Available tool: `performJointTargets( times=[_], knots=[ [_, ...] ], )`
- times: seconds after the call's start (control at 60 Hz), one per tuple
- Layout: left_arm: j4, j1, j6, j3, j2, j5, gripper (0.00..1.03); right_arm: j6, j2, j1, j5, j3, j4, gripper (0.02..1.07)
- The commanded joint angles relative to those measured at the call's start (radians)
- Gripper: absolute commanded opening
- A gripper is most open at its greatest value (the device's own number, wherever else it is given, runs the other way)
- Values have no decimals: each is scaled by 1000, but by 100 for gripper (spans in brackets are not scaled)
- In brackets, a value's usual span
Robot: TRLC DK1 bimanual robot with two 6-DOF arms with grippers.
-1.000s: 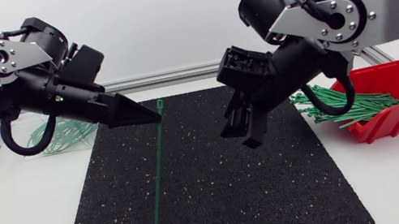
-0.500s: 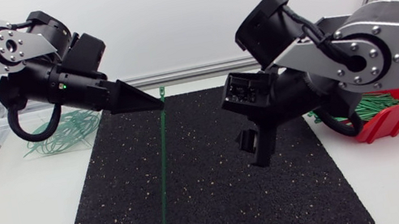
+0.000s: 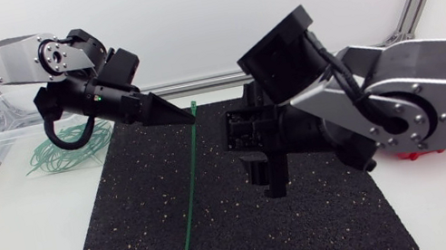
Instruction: Take a green cable tie from the red box, thread the tail through the head to close it, then place it in the transparent bin on the left.
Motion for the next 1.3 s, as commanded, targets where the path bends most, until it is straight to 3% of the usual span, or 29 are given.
performJointTargets(
  times=[0.0,0.267,0.483,0.717,0.933,1.283],
  knots=[
    [-15,-4,38,49,45,19,3,-87,33,29,40,-53,55,91],
    [-18,-5,104,83,99,21,3,-199,139,47,71,-60,165,91],
    [-22,-19,198,60,96,3,3,-358,202,38,98,-152,500,91],
    [-87,-18,196,182,165,3,3,-489,251,26,123,-229,684,91],
    [-228,-28,343,233,223,6,3,-538,259,29,120,-249,704,91],
    [-288,-31,385,230,231,24,3,-639,278,75,69,-260,796,91]
  ],
)
